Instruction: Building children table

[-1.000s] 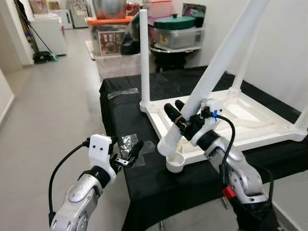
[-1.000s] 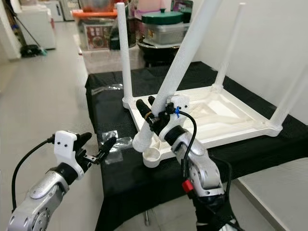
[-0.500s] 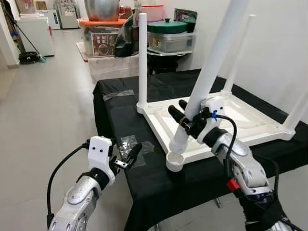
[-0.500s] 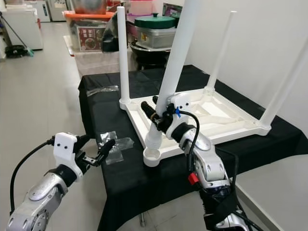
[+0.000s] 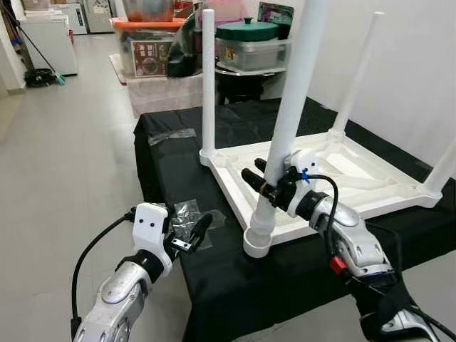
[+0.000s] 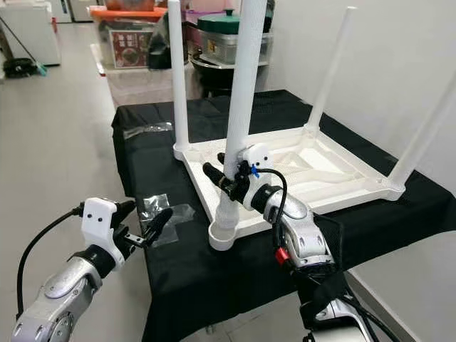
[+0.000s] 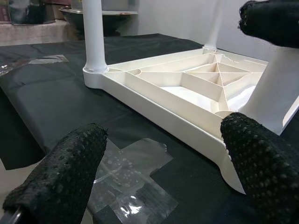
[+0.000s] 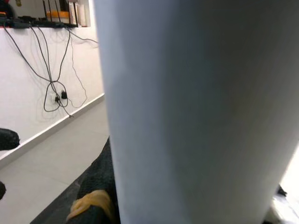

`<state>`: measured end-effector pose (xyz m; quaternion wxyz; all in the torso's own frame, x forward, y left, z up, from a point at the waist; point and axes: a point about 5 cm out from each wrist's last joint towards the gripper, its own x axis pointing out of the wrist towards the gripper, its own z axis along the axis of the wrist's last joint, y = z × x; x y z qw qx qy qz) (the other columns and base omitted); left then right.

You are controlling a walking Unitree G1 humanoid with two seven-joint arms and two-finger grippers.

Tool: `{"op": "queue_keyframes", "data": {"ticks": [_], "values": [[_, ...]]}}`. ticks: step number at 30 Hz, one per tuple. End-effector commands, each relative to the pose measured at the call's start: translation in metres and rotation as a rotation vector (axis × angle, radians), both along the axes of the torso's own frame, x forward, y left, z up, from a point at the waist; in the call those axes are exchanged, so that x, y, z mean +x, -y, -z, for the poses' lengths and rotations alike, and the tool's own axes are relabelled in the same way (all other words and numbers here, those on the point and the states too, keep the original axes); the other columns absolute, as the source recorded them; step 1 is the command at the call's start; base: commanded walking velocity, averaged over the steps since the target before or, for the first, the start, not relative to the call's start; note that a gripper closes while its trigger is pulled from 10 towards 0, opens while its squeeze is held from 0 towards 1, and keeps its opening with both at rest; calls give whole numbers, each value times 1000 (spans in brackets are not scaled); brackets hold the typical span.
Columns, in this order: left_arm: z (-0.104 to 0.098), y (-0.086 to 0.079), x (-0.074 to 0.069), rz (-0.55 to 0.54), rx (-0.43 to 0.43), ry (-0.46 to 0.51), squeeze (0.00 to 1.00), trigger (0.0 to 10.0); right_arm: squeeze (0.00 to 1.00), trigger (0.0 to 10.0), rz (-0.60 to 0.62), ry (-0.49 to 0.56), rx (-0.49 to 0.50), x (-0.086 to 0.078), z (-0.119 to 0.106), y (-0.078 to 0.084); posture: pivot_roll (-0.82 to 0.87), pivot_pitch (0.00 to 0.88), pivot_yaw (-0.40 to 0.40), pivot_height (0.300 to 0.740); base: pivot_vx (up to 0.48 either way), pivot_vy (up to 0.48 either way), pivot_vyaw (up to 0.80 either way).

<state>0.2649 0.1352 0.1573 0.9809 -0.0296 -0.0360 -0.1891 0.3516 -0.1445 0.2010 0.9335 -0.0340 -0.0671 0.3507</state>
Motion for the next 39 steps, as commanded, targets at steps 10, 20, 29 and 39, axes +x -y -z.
{"op": "queue_keyframes", "data": {"ticks": [10, 20, 29, 39], "values": [[3, -1, -3, 3, 23, -18, 0, 10000, 0, 0, -46, -5, -23, -8, 14, -2, 75, 0, -40, 740, 0, 0, 0], [5, -1, -3, 4, 10, -29, 0, 10000, 0, 0, -96, -17, -17, -16, 22, -6, 71, 0, -41, 740, 0, 0, 0], [6, -1, -3, 6, 4, -37, 0, 10000, 0, 0, -118, -28, -9, -21, 25, -10, 69, 0, -41, 740, 0, 0, 0], [9, -3, -4, 0, -21, -62, 0, 10000, 0, 0, -151, -64, 5, -15, 19, 0, 76, 0, -47, 740, 0, 0, 0]]}}
